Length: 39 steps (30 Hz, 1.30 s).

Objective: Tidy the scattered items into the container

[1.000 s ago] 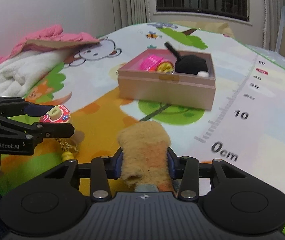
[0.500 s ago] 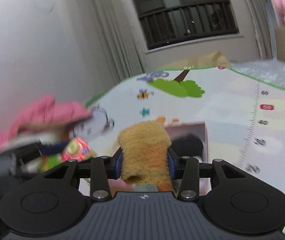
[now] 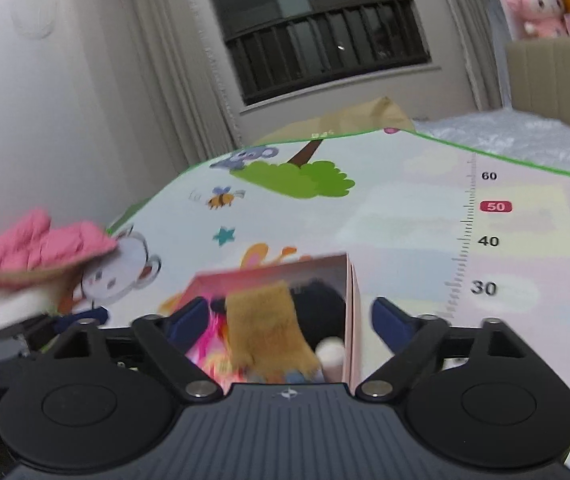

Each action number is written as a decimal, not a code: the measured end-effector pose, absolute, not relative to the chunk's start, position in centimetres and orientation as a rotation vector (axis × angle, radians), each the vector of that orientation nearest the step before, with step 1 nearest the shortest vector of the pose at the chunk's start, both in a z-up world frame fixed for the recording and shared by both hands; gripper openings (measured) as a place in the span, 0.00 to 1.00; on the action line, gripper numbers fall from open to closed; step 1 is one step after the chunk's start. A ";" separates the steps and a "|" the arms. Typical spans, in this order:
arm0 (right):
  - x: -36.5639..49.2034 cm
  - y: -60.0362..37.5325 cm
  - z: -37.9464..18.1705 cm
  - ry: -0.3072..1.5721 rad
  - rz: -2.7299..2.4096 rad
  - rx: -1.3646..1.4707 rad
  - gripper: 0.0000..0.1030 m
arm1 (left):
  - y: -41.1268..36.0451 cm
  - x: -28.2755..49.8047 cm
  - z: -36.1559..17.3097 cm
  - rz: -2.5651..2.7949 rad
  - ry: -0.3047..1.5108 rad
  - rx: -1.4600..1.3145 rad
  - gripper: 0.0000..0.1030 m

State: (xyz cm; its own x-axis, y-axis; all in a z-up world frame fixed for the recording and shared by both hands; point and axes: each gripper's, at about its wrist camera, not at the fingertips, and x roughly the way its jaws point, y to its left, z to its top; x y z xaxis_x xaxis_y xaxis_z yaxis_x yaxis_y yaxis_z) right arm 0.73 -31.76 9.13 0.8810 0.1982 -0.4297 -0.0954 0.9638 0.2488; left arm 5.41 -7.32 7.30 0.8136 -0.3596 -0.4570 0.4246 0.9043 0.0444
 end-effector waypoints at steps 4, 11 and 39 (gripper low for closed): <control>-3.0 -28.6 6.8 0.472 0.164 0.069 1.00 | -6.1 1.5 5.0 -0.341 0.504 0.147 0.99; -4.9 -25.8 1.8 0.546 0.086 -0.107 1.00 | -5.4 -0.7 1.0 -0.261 0.670 0.060 1.00; -0.6 -27.3 -0.8 0.681 0.034 -0.031 1.00 | -7.9 1.0 -0.3 -0.229 0.680 0.084 1.00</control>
State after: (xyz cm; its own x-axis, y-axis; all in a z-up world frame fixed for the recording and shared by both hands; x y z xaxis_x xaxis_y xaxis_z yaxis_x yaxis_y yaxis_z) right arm -0.55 -27.26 -0.80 0.7764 0.0210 -0.6299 -0.0411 0.9990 -0.0174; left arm 0.99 -7.90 -0.31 0.7536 -0.1821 -0.6316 0.2366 0.9716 0.0021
